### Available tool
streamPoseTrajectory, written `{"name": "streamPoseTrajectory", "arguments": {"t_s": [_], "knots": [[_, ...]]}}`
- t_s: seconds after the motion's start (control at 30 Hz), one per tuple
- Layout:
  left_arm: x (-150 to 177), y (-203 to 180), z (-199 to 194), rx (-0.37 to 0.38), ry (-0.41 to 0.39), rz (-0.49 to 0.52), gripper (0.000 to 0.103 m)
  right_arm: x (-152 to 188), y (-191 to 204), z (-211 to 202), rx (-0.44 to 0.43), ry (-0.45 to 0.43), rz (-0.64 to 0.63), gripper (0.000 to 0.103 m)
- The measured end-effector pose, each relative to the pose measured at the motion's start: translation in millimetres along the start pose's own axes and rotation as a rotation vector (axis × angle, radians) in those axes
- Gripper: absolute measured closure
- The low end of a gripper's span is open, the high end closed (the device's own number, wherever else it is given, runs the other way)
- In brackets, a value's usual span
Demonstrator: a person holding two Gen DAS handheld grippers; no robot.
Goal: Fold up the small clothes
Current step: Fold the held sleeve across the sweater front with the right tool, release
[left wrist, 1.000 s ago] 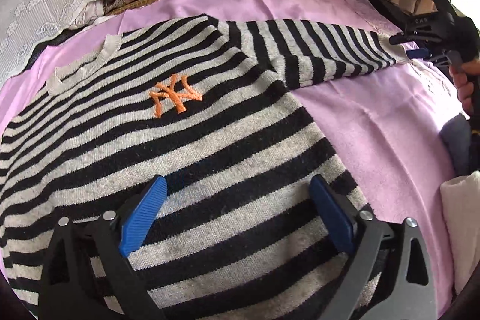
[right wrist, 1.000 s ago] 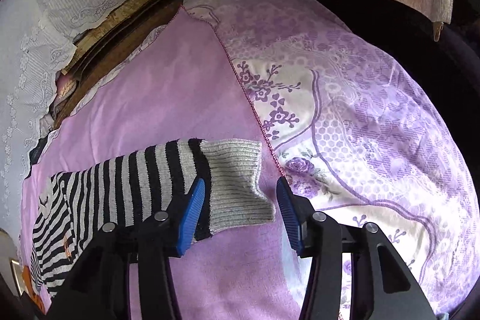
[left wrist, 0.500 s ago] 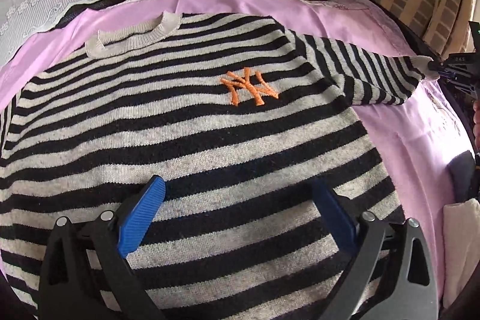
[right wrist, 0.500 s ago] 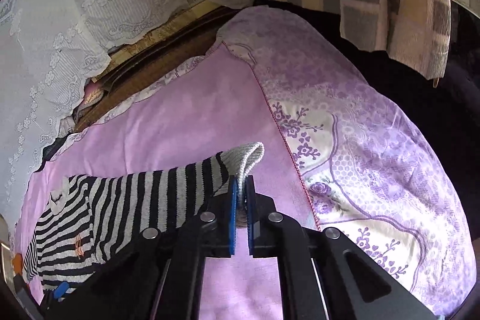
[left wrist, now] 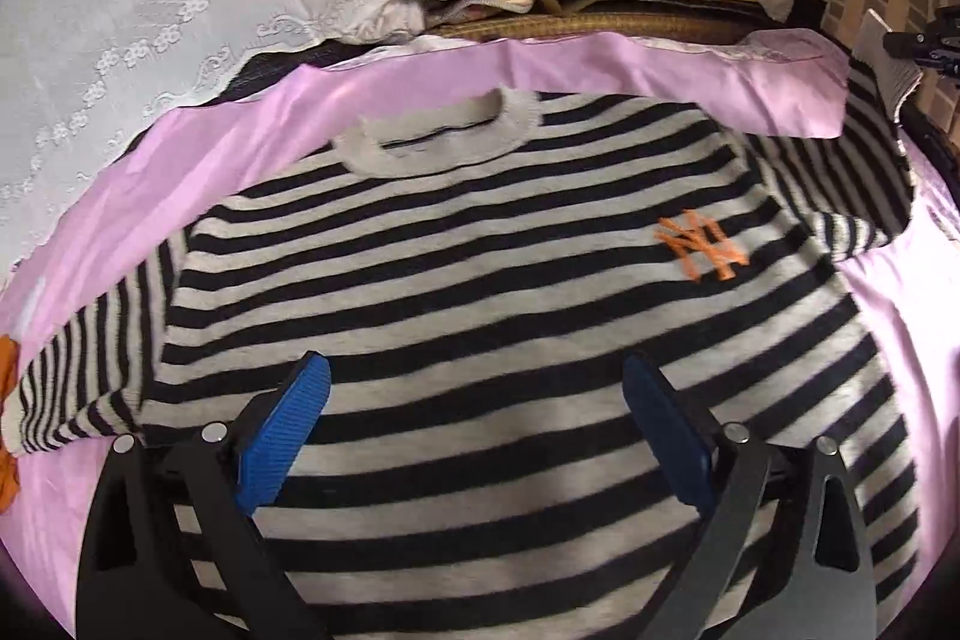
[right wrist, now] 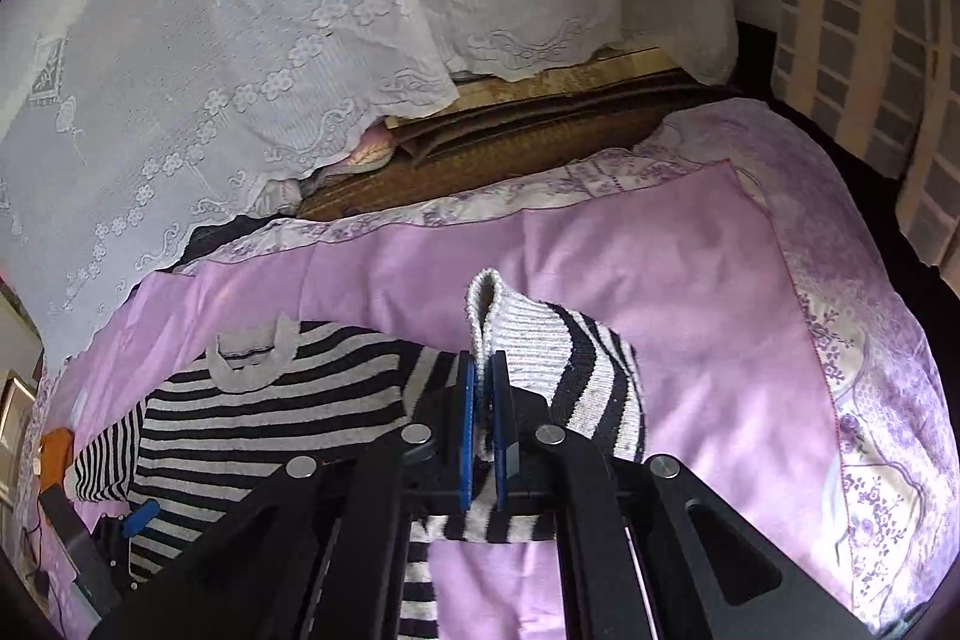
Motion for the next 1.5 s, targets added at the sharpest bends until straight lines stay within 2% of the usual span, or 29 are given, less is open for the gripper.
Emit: {"name": "streamPoseTrajectory", "arguments": {"t_s": [0.1, 0.17, 0.27, 0.3, 0.4, 0.5, 0.53, 0.6, 0.63, 0.67, 0.73, 0.83, 0.97, 1.0, 1.2, 1.37, 1.47, 1.5], "knots": [[-1, 35, 28, -0.035, 0.076, -0.079, 0.008, -2, 36, 14, -0.031, 0.008, -0.029, 0.097], [4, 50, 46, 0.005, 0.136, -0.16, 0.006, -2, 57, 22, -0.051, 0.019, -0.045, 0.097], [0, 50, 46, 0.023, 0.127, -0.166, 0.006, -5, 86, 29, -0.074, 0.023, -0.074, 0.097], [-4, 47, 47, 0.03, 0.124, -0.16, 0.007, -6, 95, 31, -0.085, 0.026, -0.081, 0.097], [-28, 26, 49, 0.137, 0.133, -0.181, 0.009, -8, 122, 35, -0.122, 0.029, -0.104, 0.097], [-59, -12, 38, 0.306, 0.092, -0.176, 0.009, -8, 142, 35, -0.171, 0.028, -0.104, 0.097], [-65, -26, 38, 0.32, 0.085, -0.155, 0.009, -8, 146, 35, -0.186, 0.027, -0.099, 0.098], [-70, -48, 43, 0.278, 0.061, -0.108, 0.01, -8, 153, 37, -0.219, 0.032, -0.083, 0.097], [-68, -55, 44, 0.28, 0.05, -0.097, 0.013, -9, 157, 39, -0.24, 0.04, -0.076, 0.097], [-65, -59, 43, 0.32, 0.046, -0.103, 0.017, -10, 162, 41, -0.256, 0.048, -0.075, 0.097], [-58, -58, 36, 0.405, 0.025, -0.141, 0.017, -12, 175, 46, -0.291, 0.063, -0.079, 0.097], [-61, -42, 33, 0.34, -0.039, -0.175, 0.018, -12, 200, 52, -0.345, 0.07, -0.084, 0.097], [-69, -5, 38, 0.348, -0.025, -0.265, 0.048, -14, 239, 56, -0.417, 0.069, -0.099, 0.097], [-70, 4, 39, 0.336, -0.029, -0.275, 0.051, -15, 249, 58, -0.427, 0.071, -0.108, 0.097], [-65, 53, 37, 0.274, -0.045, -0.29, 0.051, -13, 296, 74, -0.487, 0.095, -0.134, 0.097], [-57, 85, 54, 0.221, 0.005, -0.331, 0.051, -4, 323, 99, -0.511, 0.145, -0.139, 0.097], [-49, 100, 63, 0.195, 0.03, -0.367, 0.044, 7, 331, 118, -0.516, 0.186, -0.142, 0.096], [-46, 103, 67, 0.185, 0.038, -0.377, 0.041, 11, 334, 125, -0.524, 0.201, -0.149, 0.093]]}}
Point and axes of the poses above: each gripper's, at about its wrist camera, not at the fingertips, and z roughly the way its jaws point, y to its left, x to its underside, the point moved 5 cm from there along z, roughly the way its jaws point, and after that the axes turned 15 degrees about -z, right-handed, at the moved point
